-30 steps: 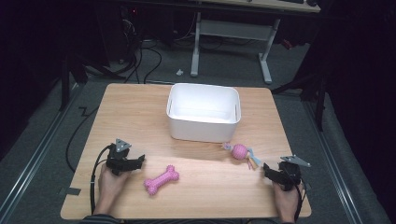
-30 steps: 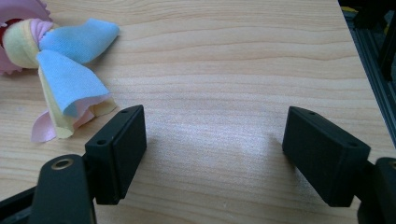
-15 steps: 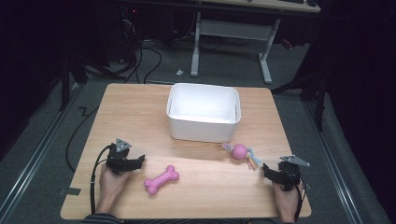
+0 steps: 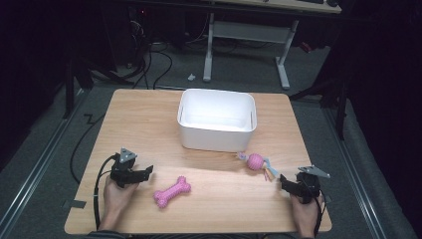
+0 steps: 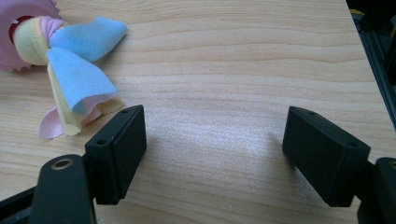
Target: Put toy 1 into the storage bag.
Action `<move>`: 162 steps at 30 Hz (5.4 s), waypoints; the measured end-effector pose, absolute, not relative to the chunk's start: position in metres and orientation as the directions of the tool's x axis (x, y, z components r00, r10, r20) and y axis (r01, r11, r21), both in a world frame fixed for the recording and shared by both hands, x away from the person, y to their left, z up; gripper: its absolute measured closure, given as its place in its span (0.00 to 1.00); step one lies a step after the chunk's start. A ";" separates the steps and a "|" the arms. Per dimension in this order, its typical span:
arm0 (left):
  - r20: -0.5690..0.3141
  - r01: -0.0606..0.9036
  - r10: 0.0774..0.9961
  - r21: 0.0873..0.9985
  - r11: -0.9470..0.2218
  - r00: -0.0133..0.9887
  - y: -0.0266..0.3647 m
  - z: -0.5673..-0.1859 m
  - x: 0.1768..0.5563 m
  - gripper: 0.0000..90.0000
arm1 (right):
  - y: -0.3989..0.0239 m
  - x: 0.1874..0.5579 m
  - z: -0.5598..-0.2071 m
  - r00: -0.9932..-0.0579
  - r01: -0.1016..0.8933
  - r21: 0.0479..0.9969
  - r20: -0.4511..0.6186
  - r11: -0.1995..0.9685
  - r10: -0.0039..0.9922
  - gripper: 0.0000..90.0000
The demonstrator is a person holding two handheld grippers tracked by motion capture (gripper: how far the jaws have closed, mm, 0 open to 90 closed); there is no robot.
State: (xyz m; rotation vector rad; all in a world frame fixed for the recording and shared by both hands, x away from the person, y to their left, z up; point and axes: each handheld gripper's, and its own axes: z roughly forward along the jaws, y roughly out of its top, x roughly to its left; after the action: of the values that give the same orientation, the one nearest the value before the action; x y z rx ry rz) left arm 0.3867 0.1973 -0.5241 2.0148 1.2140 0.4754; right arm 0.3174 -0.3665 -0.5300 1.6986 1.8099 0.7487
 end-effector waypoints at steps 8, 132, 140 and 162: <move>-0.068 0.593 0.862 0.753 -0.285 0.502 0.201 -0.513 0.376 0.24 | -0.366 0.317 -0.530 -0.058 0.697 0.715 -0.012 0.049 0.998 0.24; 0.007 0.456 0.565 0.582 -0.673 0.825 0.098 -0.493 0.336 0.66 | -0.365 0.317 -0.530 -0.069 0.698 0.714 -0.010 0.055 0.998 0.24; -0.005 0.457 0.571 0.605 -0.652 0.821 0.102 -0.482 0.339 0.66 | -0.365 0.317 -0.530 -0.073 0.697 0.714 -0.012 0.060 0.997 0.24; -0.035 0.464 0.589 0.654 -0.597 0.807 0.116 -0.450 0.350 0.66 | -0.365 0.317 -0.530 -0.079 0.696 0.715 -0.013 0.064 0.997 0.24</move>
State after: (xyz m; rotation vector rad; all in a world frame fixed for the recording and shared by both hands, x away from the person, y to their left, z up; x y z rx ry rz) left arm 0.3503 0.1160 -0.4499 2.3165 0.7718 0.2419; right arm 0.3167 -0.3648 -0.5300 1.6826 1.8308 0.7576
